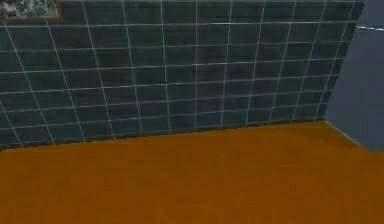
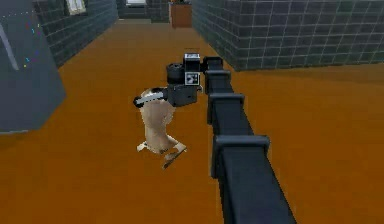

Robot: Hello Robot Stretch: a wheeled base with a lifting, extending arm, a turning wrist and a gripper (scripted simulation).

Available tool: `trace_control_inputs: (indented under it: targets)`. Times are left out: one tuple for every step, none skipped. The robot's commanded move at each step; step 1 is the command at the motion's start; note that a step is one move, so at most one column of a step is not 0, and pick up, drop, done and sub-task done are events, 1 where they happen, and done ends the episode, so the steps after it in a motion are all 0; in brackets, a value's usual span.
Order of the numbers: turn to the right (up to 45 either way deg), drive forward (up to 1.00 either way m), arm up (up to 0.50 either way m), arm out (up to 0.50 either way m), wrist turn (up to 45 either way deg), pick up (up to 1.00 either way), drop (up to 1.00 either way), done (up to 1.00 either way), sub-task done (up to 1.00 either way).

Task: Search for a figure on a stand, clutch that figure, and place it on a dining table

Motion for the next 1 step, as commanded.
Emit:
trace_control_inputs:
  targets:
    - [45.0,0.00,0.00,0.00,0.0,0.00,0.00,0.00,0.00]
